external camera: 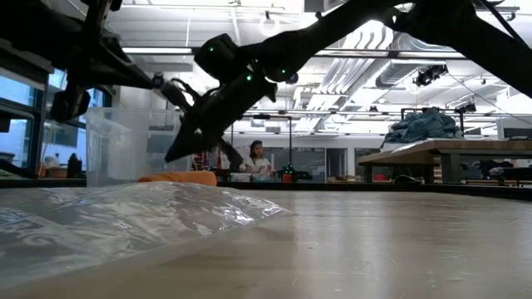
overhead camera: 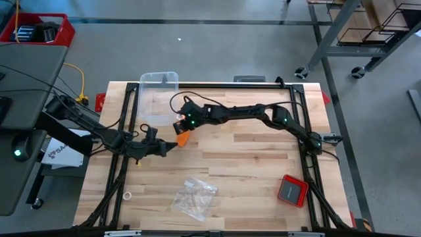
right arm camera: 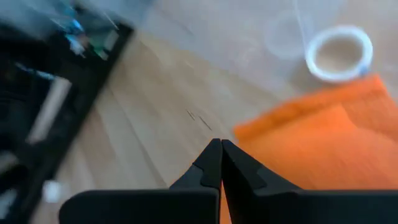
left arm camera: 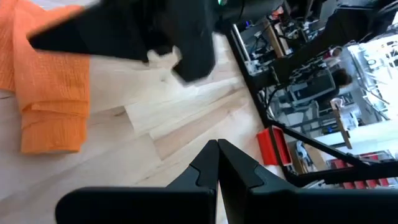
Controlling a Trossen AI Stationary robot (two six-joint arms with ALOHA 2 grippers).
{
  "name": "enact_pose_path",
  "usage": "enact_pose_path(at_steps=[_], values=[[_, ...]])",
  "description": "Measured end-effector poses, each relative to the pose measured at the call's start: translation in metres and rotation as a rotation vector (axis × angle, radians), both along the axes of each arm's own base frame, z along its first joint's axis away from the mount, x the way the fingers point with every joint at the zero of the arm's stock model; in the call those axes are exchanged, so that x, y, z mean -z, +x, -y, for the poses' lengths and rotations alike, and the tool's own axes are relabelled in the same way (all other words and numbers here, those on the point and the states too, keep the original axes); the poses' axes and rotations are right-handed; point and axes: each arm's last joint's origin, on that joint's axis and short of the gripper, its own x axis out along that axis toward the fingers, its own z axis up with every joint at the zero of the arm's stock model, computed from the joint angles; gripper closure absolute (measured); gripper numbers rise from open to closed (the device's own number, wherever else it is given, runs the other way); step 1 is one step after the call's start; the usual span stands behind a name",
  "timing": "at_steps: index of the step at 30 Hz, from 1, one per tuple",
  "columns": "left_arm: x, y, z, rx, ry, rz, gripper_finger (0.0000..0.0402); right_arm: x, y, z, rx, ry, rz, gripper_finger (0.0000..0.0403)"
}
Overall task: Roll bandage
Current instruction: Roll the orange bandage
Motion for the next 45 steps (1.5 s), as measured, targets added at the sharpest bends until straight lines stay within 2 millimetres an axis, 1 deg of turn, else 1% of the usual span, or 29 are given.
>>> enact_pose_path(at_steps=[3, 7, 11, 13, 15, 16, 19, 21, 25, 29, 31, 34, 36, 38, 40, 42, 45], values=[[-0.001, 0.002, 0.001, -0.001, -0.008, 0.015, 0.0401, 0.002, 0.003, 0.001, 0.037, 0.006, 0.021, 0.0403], [-0.001, 0.003, 0.001, -0.01, -0.009, 0.028, 0.0401, 0.025, 0.003, -0.002, 0.065, 0.066, -0.038, 0.0403], [-0.002, 0.003, 0.001, -0.016, -0.012, 0.039, 0.0401, 0.03, 0.001, -0.007, 0.07, 0.097, -0.089, 0.0403], [-0.003, 0.003, 0.001, -0.012, -0.012, 0.039, 0.0402, 0.033, -0.003, -0.011, 0.033, 0.08, -0.158, 0.0403], [-0.003, 0.002, 0.002, -0.012, -0.011, 0.042, 0.0402, 0.03, -0.009, -0.015, -0.033, 0.053, -0.228, 0.0403], [-0.003, 0.002, 0.002, -0.013, -0.009, 0.042, 0.0401, 0.032, -0.013, -0.017, -0.067, 0.048, -0.267, 0.0403], [-0.003, 0.002, 0.003, -0.006, -0.002, 0.045, 0.0401, 0.03, -0.02, -0.021, -0.167, 0.04, -0.33, 0.0403], [-0.004, 0.001, 0.004, -0.006, 0.0, 0.047, 0.0402, 0.024, -0.026, -0.025, -0.236, 0.036, -0.367, 0.0403], [-0.007, 0.002, 0.006, -0.006, 0.02, 0.075, 0.0401, 0.015, -0.041, -0.043, -0.378, -0.007, -0.484, 0.0403], [-0.009, 0.002, 0.006, -0.014, 0.038, 0.088, 0.0401, 0.016, -0.055, -0.065, -0.486, -0.012, -0.585, 0.0403], [-0.009, 0.002, 0.006, -0.014, 0.041, 0.089, 0.0401, 0.017, -0.066, -0.078, -0.499, 0.008, -0.604, 0.0403], [-0.01, 0.003, 0.006, -0.015, 0.043, 0.098, 0.0401, 0.013, -0.09, -0.099, -0.482, 0.034, -0.609, 0.0403], [-0.01, 0.003, 0.006, -0.024, 0.058, 0.102, 0.0401, 0.004, -0.107, -0.106, -0.443, 0.065, -0.59, 0.0403], [-0.009, 0.004, 0.007, -0.03, 0.07, 0.101, 0.0401, -0.012, -0.122, -0.11, -0.408, 0.063, -0.522, 0.0403], [-0.008, 0.006, 0.006, -0.039, 0.077, 0.093, 0.0401, -0.039, -0.134, -0.109, -0.36, 0.048, -0.417, 0.0403], [-0.006, 0.007, 0.006, -0.041, 0.077, 0.083, 0.0401, -0.062, -0.15, -0.107, -0.322, 0.028, -0.362, 0.0403], [-0.003, 0.01, 0.007, -0.028, 0.058, 0.071, 0.0401, -0.079, -0.178, -0.111, -0.219, -0.026, -0.392, 0.0403]])
